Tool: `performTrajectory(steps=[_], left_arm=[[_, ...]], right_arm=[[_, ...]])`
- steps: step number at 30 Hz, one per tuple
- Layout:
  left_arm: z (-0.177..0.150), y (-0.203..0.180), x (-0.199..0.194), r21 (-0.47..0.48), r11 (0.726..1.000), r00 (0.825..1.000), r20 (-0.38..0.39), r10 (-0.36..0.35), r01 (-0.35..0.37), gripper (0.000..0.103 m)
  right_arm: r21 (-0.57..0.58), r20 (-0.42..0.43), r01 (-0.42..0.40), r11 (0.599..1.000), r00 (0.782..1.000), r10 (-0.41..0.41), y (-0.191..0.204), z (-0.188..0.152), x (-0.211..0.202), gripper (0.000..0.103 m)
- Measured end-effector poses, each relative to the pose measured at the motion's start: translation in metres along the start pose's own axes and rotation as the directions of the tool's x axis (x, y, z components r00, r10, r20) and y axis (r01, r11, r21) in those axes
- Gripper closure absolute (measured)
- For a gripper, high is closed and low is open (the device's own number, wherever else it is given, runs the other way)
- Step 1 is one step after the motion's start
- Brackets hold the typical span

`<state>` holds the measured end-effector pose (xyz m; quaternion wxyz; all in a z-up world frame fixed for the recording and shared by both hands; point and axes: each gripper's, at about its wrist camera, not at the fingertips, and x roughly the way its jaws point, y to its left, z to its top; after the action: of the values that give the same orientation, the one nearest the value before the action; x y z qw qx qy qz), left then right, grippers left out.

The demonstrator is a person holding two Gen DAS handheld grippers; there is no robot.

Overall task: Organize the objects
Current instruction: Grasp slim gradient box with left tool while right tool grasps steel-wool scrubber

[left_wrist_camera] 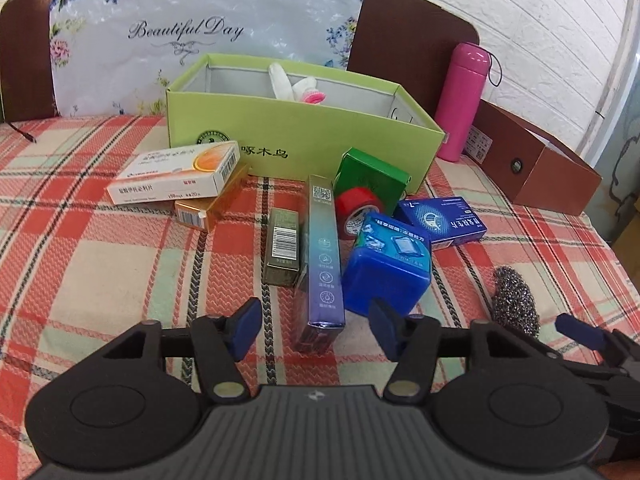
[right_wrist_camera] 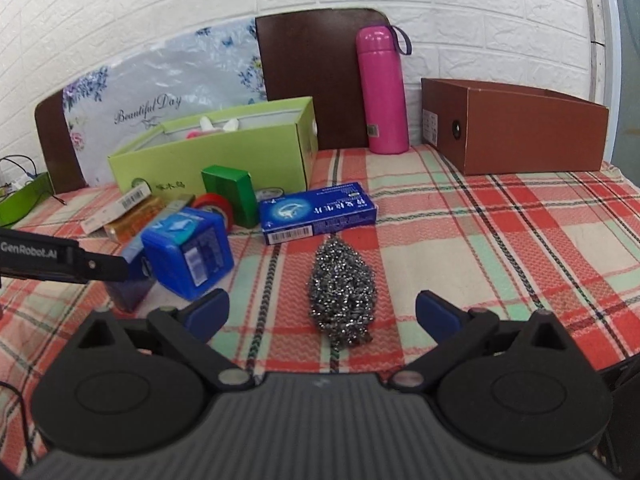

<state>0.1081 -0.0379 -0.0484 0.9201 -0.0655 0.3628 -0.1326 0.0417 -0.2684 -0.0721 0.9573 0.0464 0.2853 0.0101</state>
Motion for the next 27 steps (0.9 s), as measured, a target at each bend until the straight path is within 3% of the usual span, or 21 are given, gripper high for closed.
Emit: performTrajectory(steps=[4, 6, 8, 13, 21, 25, 27], left_arm=[[0.004, -0.002, 0.012, -0.008, 1.0, 1.0, -0.019, -0.008, 0.008, 0.053], [0.006, -0.002, 0.017, -0.008, 1.0, 0.999, -0.029, -0.015, 0.015, 0.066], [0.006, 0.001, 0.019, -0.013, 1.0, 0.999, -0.041, -0.022, 0.022, 0.073], [0.001, 0.009, 0.007, -0.024, 0.999, 0.999, -0.029, -0.026, 0.025, 0.08], [-0.034, 0.024, -0.044, -0.016, 1.0, 0.997, -0.067, -0.028, 0.027, 0.079], [-0.032, 0.023, -0.039, 0.001, 1.0, 0.998, -0.057, 0.011, -0.011, 0.07], [-0.026, 0.021, -0.032, -0.005, 1.0, 0.998, -0.056, -0.002, 0.001, 0.061]], right_arm=[[0.007, -0.027, 0.006, 1.0, 1.0, -0.006, -0.001, 0.001, 0.015, 0.025], [0.006, -0.042, 0.004, 1.0, 0.999, -0.003, 0.001, 0.002, 0.017, 0.053], [-0.006, -0.037, -0.02, 1.0, 0.999, 0.02, 0.004, 0.002, 0.013, 0.069], [-0.008, -0.045, -0.111, 0.994, 0.993, 0.111, 0.015, 0.004, 0.002, 0.071], [-0.047, -0.073, -0.247, 0.968, 0.967, 0.243, 0.049, 0.004, -0.009, 0.071], [-0.086, -0.099, -0.239, 0.967, 0.968, 0.231, 0.06, 0.001, -0.007, 0.067], [-0.096, -0.108, -0.235, 0.967, 0.968, 0.225, 0.061, -0.001, -0.007, 0.059]])
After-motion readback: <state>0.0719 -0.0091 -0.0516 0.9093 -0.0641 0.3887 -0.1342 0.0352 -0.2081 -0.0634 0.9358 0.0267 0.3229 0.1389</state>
